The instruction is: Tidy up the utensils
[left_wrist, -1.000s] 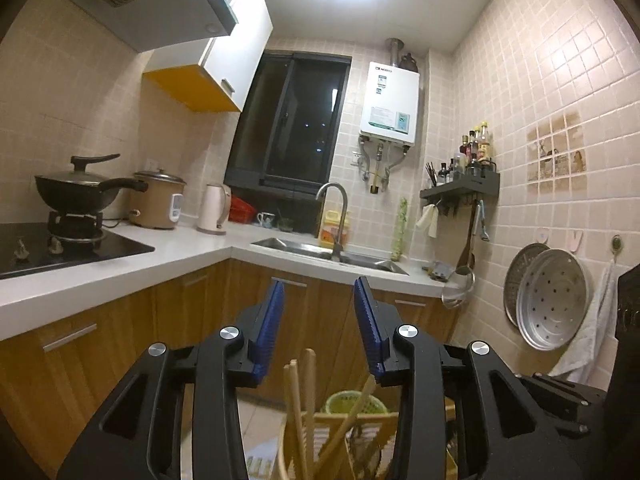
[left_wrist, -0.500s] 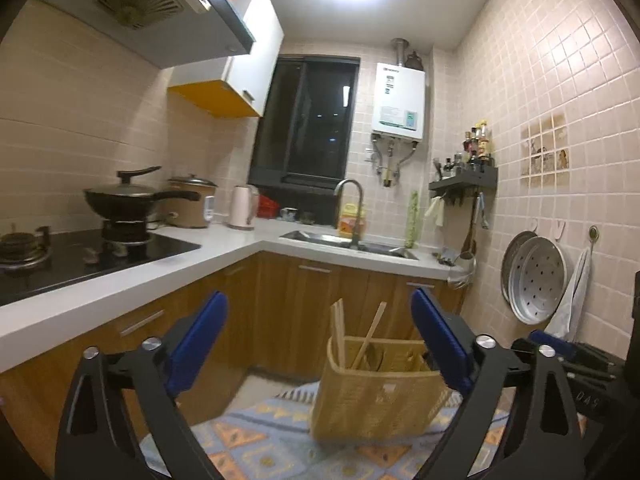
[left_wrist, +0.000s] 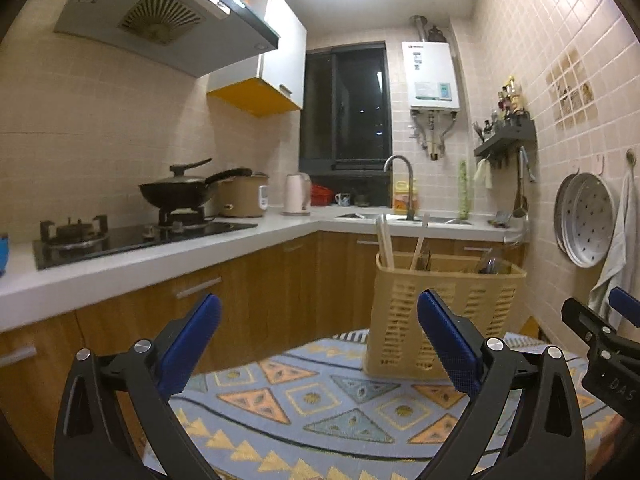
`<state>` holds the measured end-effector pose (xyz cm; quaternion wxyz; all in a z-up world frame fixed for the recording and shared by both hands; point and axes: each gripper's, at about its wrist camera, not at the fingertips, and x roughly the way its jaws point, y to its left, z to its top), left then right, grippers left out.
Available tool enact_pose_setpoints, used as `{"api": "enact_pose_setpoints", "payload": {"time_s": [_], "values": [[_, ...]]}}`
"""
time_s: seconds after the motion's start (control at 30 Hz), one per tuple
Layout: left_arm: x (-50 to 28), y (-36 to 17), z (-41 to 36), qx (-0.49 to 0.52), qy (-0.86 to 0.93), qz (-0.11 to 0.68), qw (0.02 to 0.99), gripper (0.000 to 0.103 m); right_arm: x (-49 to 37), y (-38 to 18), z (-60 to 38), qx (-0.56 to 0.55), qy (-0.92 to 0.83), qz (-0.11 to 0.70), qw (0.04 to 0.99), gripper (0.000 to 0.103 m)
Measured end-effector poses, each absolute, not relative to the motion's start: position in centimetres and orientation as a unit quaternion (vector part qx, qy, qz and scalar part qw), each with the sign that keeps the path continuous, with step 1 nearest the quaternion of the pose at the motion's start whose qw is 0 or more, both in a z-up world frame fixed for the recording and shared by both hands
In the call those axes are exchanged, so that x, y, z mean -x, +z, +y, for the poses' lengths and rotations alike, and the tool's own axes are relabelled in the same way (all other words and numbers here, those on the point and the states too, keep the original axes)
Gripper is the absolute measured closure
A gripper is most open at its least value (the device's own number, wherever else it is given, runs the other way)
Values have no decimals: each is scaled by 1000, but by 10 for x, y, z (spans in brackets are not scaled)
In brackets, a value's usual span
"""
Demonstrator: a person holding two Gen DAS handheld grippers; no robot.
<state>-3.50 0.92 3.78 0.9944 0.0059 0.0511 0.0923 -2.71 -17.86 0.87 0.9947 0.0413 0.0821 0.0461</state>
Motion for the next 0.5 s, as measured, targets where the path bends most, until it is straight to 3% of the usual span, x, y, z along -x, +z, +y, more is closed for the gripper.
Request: {"api": "enact_pose_setpoints", "payload": {"time_s": [0.5], "values": [[25, 30, 3, -39, 107, 55, 992, 8, 12, -10, -180, -24, 54, 102, 993, 12]]}}
